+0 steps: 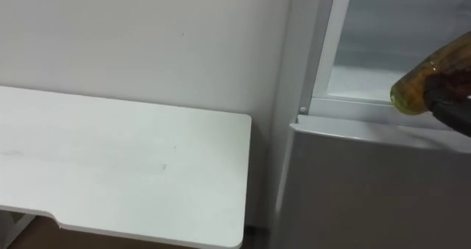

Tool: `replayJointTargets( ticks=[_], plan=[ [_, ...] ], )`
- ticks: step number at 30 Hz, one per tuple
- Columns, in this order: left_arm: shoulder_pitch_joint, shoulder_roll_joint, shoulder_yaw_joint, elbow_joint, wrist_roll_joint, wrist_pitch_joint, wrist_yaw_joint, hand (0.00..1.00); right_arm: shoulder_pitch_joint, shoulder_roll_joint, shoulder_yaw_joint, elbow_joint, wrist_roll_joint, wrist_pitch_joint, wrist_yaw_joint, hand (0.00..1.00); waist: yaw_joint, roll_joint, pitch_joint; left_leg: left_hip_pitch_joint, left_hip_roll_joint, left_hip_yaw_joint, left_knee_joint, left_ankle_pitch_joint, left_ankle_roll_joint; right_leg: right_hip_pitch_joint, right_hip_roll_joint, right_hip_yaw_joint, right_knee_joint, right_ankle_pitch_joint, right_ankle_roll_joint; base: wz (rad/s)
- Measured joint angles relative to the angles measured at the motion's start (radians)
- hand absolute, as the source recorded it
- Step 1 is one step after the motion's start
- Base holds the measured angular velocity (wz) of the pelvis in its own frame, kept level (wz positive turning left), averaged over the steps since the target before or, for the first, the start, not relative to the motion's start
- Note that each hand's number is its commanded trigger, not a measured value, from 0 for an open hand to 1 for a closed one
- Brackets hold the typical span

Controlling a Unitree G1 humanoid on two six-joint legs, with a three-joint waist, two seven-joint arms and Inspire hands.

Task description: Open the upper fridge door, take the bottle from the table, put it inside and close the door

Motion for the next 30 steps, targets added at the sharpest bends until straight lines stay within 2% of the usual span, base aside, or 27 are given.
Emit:
replayJointTargets(
  ticks=[4,8,11,15,21,24,26,30],
  plan=[
    [0.001,-0.003,0.002,-0.002,-0.006,0.001,0.000,0.00,-0.007,-0.005,0.002,0.019,0.010,0.018,-0.017,1.00,0.023,-0.008,0.0015,-0.005,0.001,0.004,0.000,0.000,0.000,-0.007,-0.001,-0.001,0.001,0.000,0.000,-0.02],
    [0.019,-0.002,0.032,-0.002,-0.019,0.003,0.000,0.00,-0.086,-0.024,0.006,0.056,0.078,0.033,-0.037,1.00,0.029,-0.013,0.0007,-0.016,0.002,0.003,0.002,0.000,0.000,-0.013,0.000,-0.005,0.000,0.000,0.000,0.00],
    [0.024,-0.002,0.038,-0.003,-0.019,0.007,0.000,0.00,-0.143,-0.062,0.026,0.101,0.078,0.033,-0.074,1.00,0.039,-0.016,-0.0003,-0.018,0.002,0.003,0.001,0.000,0.000,-0.021,0.000,-0.006,-0.001,0.000,0.000,0.00],
    [0.027,0.000,0.039,-0.003,-0.019,0.013,0.000,0.00,-0.202,-0.106,0.046,0.158,0.070,0.033,-0.075,1.00,0.053,-0.020,-0.0032,-0.024,0.002,-0.004,0.002,0.000,0.000,-0.018,0.000,-0.022,-0.001,0.000,0.000,0.05],
    [0.048,0.000,0.039,-0.023,-0.019,0.036,0.000,0.00,-0.263,-0.108,0.092,0.260,0.055,0.038,-0.075,1.00,0.059,-0.016,-0.0053,-0.038,0.002,-0.026,0.020,-0.003,-0.002,-0.015,0.002,-0.045,-0.008,0.000,0.000,0.09],
    [0.066,0.000,0.040,-0.033,-0.018,0.039,0.000,0.00,-0.314,-0.108,0.102,0.311,0.059,0.064,-0.083,1.00,0.071,-0.003,-0.0141,-0.054,0.002,-0.028,0.027,-0.003,-0.002,-0.024,0.002,-0.044,-0.003,0.000,-0.001,0.01],
    [0.082,0.000,0.050,-0.037,-0.018,0.043,0.000,0.00,-0.336,-0.108,0.109,0.341,0.069,0.070,-0.087,1.00,0.072,0.002,-0.0167,-0.054,0.001,-0.032,0.028,-0.003,-0.002,-0.024,0.001,-0.046,0.000,0.000,0.000,0.06],
    [0.086,-0.001,0.064,-0.036,-0.018,0.058,0.000,0.00,-0.373,-0.108,0.117,0.427,0.073,0.077,-0.087,1.00,0.075,0.001,-0.0165,-0.060,0.000,-0.045,0.033,-0.003,-0.002,-0.023,0.001,-0.058,0.000,0.000,0.000,0.09]
  ],
)
